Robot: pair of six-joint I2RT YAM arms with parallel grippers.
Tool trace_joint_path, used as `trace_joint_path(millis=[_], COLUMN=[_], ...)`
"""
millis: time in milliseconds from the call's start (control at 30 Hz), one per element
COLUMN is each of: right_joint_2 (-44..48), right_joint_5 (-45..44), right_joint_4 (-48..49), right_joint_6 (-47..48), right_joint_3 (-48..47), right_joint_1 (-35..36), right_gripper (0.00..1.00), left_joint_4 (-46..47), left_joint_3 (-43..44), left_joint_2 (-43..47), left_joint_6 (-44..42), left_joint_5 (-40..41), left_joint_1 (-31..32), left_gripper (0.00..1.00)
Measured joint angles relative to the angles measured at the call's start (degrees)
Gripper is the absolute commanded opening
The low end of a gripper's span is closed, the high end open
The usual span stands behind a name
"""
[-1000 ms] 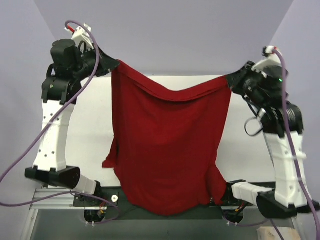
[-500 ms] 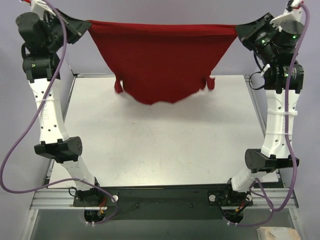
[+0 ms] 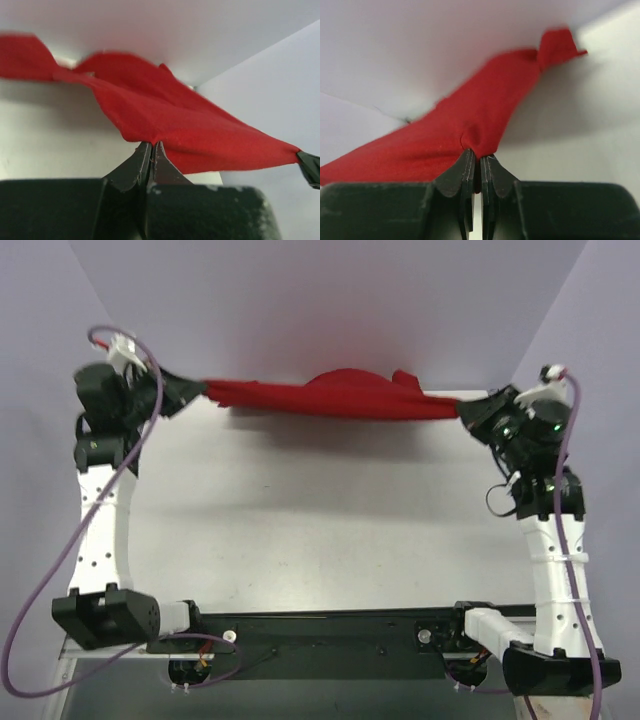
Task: Pin the brooch onto the clothing
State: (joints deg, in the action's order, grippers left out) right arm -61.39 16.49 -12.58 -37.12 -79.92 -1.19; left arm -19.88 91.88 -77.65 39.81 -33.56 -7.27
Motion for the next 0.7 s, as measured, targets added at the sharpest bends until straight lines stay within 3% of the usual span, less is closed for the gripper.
trace_joint_path(millis=[167,267,433,700], right_joint_2=[8.5,14.7,27.3,29.0], right_joint_5=[0.0,-0.3,-1.4,-2.1], right_joint_4=[-2.2,-7.2,-13.3,-18.6], right_joint_6=[-0.8,-1.1,-3.1,-5.4], right_joint_3=[28.0,39.8,51.2,57.5], right_joint_1=[0.0,-0.2,-0.3,-0.3], right_gripper=[0.0,0.0,0.0,0.0], left_joint_4=[0.6,-3.6,-9.6,-16.0], left_joint_3=[-36.8,-51.5,-64.1,-70.5], left_joint_2=[14.5,23.7,37.0,38.1], left_joint_6=[0.7,3.0,7.6,11.0], left_joint_5=[1.4,3.2,6.1,9.7], left_joint_1=[0.4,1.6,3.1,4.9], left_gripper=[0.0,0.0,0.0,0.0])
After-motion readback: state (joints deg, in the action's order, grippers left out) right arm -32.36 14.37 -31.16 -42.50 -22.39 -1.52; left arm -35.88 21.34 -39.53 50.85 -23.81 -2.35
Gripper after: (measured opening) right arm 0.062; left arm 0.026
